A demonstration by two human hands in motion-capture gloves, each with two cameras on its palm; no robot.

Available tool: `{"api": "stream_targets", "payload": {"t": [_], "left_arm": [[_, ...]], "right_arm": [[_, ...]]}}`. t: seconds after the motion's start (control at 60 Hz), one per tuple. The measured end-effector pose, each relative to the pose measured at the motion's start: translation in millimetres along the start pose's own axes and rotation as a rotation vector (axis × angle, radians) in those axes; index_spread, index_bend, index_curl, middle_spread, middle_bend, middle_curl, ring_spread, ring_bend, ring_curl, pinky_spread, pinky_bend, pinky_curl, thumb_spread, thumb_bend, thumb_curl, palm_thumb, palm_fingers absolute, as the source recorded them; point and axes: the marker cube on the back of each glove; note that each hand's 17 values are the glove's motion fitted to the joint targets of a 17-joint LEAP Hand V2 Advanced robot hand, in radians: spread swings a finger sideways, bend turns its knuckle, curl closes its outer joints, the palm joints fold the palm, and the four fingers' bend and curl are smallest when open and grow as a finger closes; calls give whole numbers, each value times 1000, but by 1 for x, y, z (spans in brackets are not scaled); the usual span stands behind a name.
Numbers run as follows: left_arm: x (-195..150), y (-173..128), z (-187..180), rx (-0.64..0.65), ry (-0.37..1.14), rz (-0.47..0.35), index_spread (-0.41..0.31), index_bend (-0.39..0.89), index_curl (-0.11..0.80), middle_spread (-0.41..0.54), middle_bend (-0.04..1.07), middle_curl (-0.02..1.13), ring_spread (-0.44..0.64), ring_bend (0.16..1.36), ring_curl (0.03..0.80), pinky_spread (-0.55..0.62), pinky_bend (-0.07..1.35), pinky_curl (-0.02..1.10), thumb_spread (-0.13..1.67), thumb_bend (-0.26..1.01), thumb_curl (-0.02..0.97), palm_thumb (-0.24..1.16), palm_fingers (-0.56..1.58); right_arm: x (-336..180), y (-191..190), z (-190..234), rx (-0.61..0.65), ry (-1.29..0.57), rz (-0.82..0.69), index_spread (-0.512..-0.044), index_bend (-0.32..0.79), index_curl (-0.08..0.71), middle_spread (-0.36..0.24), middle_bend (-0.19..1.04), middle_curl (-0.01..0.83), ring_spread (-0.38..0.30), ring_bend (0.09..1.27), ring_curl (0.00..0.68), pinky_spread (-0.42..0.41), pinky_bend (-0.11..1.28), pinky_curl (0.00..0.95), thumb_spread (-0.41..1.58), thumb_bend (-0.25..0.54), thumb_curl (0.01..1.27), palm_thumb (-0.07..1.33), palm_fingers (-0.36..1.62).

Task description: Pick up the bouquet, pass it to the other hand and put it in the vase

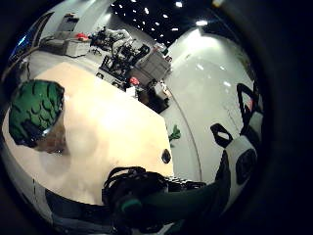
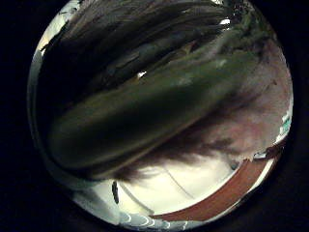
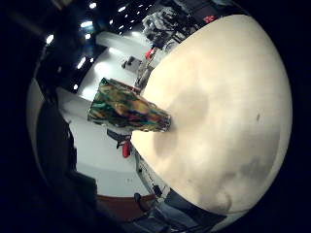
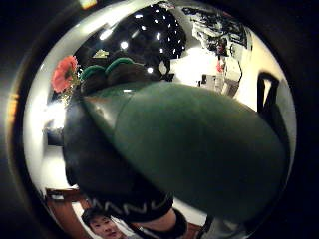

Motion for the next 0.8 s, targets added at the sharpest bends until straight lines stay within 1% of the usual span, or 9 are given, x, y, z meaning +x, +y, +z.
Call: {"api": "stream_targets", "payload": {"t": [0.083, 0.133, 0.183, 0.267, 0.317, 0.433, 0.533, 0.6, 0.8], "left_arm": [[15, -18, -21, 11, 14, -3, -346, 488, 525, -354, 759, 581, -381, 822, 466, -401, 680, 482, 1083, -16, 476, 744, 1418], [21, -34, -32, 22, 35, 3, -349, 493, 539, -353, 767, 583, -379, 827, 468, -400, 685, 484, 1089, -16, 480, 743, 1413], [19, -57, -37, 51, 44, 38, -351, 495, 551, -352, 773, 583, -375, 832, 470, -399, 690, 486, 1094, -14, 486, 744, 1408], [24, -86, -59, 107, 40, 66, -354, 493, 568, -351, 781, 583, -373, 838, 472, -398, 696, 488, 1093, -16, 494, 744, 1402], [25, -102, -71, 142, 32, 81, -355, 491, 577, -350, 785, 583, -372, 841, 473, -397, 698, 489, 1093, -16, 498, 743, 1400], [34, -119, -109, 200, -6, 62, -357, 490, 595, -349, 790, 581, -371, 848, 472, -396, 702, 490, 1090, -17, 507, 740, 1397], [38, -128, -128, 205, -14, 31, -358, 482, 608, -348, 795, 579, -373, 855, 474, -396, 705, 490, 1090, -17, 513, 738, 1394], [40, -133, -137, 215, -20, 23, -359, 478, 615, -348, 797, 578, -373, 857, 474, -396, 706, 490, 1089, -17, 517, 737, 1393], [17, -151, -137, 245, -37, 34, -362, 470, 636, -347, 801, 574, -371, 856, 472, -395, 708, 489, 1089, -17, 525, 736, 1392]], "right_arm": [[-14, 7, -8, -54, 68, -144, -186, 406, 605, -111, 806, 608, -159, 945, 556, -246, 761, 562, 1044, -56, 713, 916, 1136], [5, -2, -17, -39, 205, -88, -194, 285, 572, -101, 698, 571, -156, 857, 525, -231, 687, 528, 1026, -70, 678, 843, 931], [-5, 6, -15, -112, 49, -50, -200, 196, 548, -96, 628, 544, -156, 799, 507, -193, 614, 508, 1016, -82, 638, 764, 808], [13, 5, -31, -25, 200, -16, -214, 114, 479, -91, 530, 504, -154, 722, 462, -150, 548, 456, 1010, -66, 583, 674, 813], [-1, 8, -34, -54, 83, -185, -216, 112, 449, -89, 488, 488, -148, 690, 442, -130, 511, 427, 1013, -54, 558, 646, 828], [-4, 4, -44, -59, -5, -353, -217, 111, 408, -87, 432, 469, -145, 635, 420, -101, 451, 395, 1014, -36, 515, 617, 867], [24, -9, -51, -33, 66, -220, -207, 121, 386, -79, 397, 461, -144, 598, 413, -84, 399, 376, 1022, -30, 489, 615, 897], [12, -5, -51, -44, 3, -323, -205, 123, 374, -76, 382, 458, -145, 573, 410, -72, 367, 367, 1025, -28, 475, 615, 912], [43, -17, -63, 37, 223, -187, -200, 121, 349, -74, 340, 456, -147, 522, 408, -61, 291, 352, 1031, -27, 449, 621, 951]]}}
